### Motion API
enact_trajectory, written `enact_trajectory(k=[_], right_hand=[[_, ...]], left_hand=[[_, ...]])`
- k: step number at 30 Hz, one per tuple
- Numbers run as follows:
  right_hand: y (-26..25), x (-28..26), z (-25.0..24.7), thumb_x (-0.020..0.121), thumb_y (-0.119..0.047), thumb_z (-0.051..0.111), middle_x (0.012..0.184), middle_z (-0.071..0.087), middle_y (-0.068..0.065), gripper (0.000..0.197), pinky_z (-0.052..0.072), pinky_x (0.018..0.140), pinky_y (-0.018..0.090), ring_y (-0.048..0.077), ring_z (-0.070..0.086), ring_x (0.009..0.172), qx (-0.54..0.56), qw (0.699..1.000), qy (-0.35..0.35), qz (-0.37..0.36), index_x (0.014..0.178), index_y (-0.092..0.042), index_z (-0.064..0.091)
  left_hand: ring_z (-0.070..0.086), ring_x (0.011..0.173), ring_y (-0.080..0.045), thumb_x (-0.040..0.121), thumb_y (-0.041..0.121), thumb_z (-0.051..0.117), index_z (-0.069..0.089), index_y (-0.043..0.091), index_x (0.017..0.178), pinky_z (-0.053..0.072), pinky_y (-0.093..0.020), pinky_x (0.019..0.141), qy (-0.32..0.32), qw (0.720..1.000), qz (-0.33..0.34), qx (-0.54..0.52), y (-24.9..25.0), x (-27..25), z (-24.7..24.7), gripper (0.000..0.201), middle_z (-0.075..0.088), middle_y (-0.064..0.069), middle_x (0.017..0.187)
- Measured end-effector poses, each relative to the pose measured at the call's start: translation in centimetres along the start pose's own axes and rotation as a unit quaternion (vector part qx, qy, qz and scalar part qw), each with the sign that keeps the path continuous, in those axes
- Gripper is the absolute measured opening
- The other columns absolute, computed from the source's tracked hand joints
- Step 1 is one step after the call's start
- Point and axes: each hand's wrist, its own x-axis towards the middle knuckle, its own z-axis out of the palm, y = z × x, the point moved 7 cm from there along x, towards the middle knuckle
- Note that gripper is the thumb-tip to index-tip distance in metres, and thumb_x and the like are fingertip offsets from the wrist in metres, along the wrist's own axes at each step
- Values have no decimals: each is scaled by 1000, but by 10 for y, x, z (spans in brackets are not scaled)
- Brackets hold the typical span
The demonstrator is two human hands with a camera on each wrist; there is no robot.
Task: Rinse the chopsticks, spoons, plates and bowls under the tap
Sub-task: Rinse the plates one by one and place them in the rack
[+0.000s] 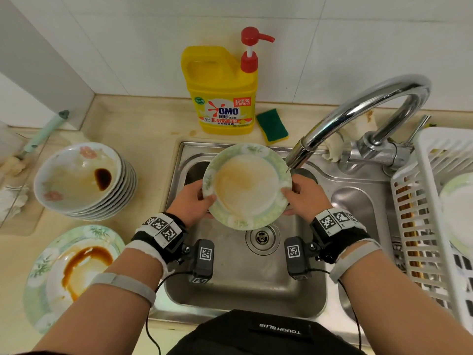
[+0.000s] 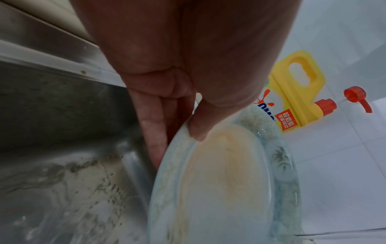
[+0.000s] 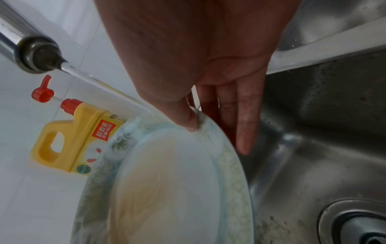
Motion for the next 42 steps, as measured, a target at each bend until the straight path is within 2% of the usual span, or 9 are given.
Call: enact_trajectory(k=[9,18,23,25,28,33,35,39,42], right_hand=[[-9,-1,-10,100,-62,46,68,74,8,69,63,65,38,18,71,50,-128,991,27,37,80,0,66],[-9,-7,-2,98,-21,61,87,72,1,5,64,59,35,17,73,71,-82,996,-19,-16,98,-21,66],[-11,1,-9,96,-67,47,64,73,4,67,62,68,38,15,70,51,-170,985,19,23,78,-7,71],[-10,4,-8,96,-70,44,62,73,4,72,62,69,38,15,70,51,-189,982,19,17,77,-6,72],[-6,6,-3,100,-57,47,69,74,4,55,62,74,43,19,73,63,-208,978,-10,-5,81,-11,71],[-5,2,4,96,-32,59,102,73,3,24,62,79,48,26,72,90,-155,987,-23,-24,118,-24,66],[-7,2,2,96,-34,59,94,74,1,17,63,74,46,23,74,82,-150,988,-17,-22,107,-24,68],[-9,4,-7,95,-69,47,69,73,6,68,62,73,44,22,73,67,-185,983,19,8,77,-8,71],[-9,5,-8,93,-75,42,68,72,9,78,62,73,45,25,72,66,-200,980,22,6,73,-4,69]], left_hand=[[73,97,-24,99,4,56,63,35,100,64,-50,76,-18,997,33,60,15,-4,3,32,74,-5,106],[73,95,-23,99,10,55,63,39,96,64,-48,75,-1,993,47,110,22,-1,-2,31,74,-1,103],[72,96,-23,101,12,56,63,31,102,64,-48,77,5,991,40,125,19,0,-2,21,73,0,104],[71,99,-23,100,15,57,63,29,106,62,-49,82,7,990,35,136,16,1,-3,17,73,0,105],[70,102,-24,100,17,56,63,29,107,60,-51,88,10,987,35,156,16,1,-4,16,72,1,106],[68,102,-21,101,16,54,62,30,106,59,-47,90,16,982,43,183,22,1,-2,17,69,8,101],[67,100,-20,101,15,54,61,29,105,58,-41,89,22,979,49,197,23,1,-2,16,68,8,99],[64,94,-18,101,16,54,61,26,101,48,-29,82,26,972,59,227,26,2,-1,12,67,6,96],[64,94,-17,101,17,54,62,25,101,47,-30,83,27,971,65,229,27,3,-1,11,69,5,97]])
